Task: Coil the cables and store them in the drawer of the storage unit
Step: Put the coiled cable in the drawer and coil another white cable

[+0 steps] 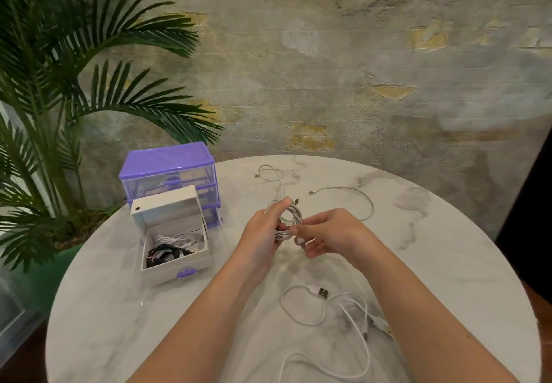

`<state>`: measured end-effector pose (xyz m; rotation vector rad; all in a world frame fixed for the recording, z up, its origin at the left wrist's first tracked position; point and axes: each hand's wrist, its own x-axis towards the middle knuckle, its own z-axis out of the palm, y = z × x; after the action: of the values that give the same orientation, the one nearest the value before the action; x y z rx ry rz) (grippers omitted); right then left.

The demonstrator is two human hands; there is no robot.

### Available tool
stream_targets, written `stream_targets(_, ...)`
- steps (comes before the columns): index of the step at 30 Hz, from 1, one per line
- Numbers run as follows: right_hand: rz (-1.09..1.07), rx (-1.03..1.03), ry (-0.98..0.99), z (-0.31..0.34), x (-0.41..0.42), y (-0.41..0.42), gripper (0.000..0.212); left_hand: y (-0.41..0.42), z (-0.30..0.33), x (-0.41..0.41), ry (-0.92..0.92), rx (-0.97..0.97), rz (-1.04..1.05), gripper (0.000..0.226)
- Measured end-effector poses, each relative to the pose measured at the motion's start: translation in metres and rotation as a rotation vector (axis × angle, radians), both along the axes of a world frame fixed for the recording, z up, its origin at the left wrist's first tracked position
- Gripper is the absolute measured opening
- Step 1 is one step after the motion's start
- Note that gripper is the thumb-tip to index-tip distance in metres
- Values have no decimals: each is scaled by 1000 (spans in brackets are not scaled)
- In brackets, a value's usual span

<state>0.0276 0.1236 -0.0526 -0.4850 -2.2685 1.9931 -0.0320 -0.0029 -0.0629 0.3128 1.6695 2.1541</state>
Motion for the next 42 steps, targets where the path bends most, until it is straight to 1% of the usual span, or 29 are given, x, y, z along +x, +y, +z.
stream_targets(3,67,-79,12,0,0,-2,27,0,0,-4,-51,108,45,27)
stream_targets(6,118,-128,16,-1,-1,-4,21,-2,-1,-9,-89,177,68,27)
stream_targets(8,123,-160,18,-3,-3,-6,21,-3,-1,-10,-89,190,80,27)
stream_targets(10,125,-207,13,-4,-3,-8,26,-3,-1,-10,-74,188,89,27)
stream_targets(14,151,-318,6,-6,-5,-9,30,-4,0,-12,-44,148,98,30)
stream_targets(16,155,-312,32,-6,-5,-10,25,-4,2,-14,-58,150,117,30)
stream_targets(19,166,-222,91,-6,-6,-13,21,-5,4,-14,-92,185,144,27)
stream_targets(22,141,-114,121,-7,-6,-14,26,-9,4,-16,-122,212,152,26)
stream_targets(24,104,-85,144,-8,-5,-13,29,-12,4,-17,-91,175,116,28)
stream_targets(27,42,-77,179,-9,-4,-10,28,-15,3,-16,-13,111,53,36)
stream_targets(29,40,-85,198,-9,-2,-10,28,-14,2,-16,3,100,36,40)
stream_targets(36,49,-220,194,-7,3,-13,20,-16,5,-10,-59,163,-3,46)
stream_targets(40,-7,-196,183,-4,4,-17,18,-25,5,-7,41,46,4,45)
stream_targets(42,-57,-142,177,-2,5,-21,17,-30,5,-5,95,-10,23,42)
